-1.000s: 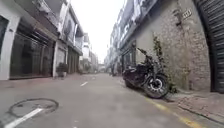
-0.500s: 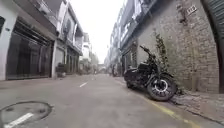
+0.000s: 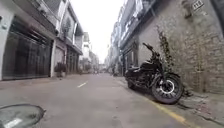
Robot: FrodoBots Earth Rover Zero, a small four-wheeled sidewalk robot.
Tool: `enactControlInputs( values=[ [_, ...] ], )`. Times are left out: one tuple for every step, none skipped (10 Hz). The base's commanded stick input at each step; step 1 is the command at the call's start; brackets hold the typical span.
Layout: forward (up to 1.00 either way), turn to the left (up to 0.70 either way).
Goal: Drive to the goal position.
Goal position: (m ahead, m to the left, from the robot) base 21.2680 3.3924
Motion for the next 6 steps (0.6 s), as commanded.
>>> enactControlInputs(
  values=[
    [0.5, 0.04],
    [0.5, 0.0],
    [0.5, 0.0],
    [0.5, 0.0],
    [0.5, 0.0],
    [0.5, 0.0]
  ],
)
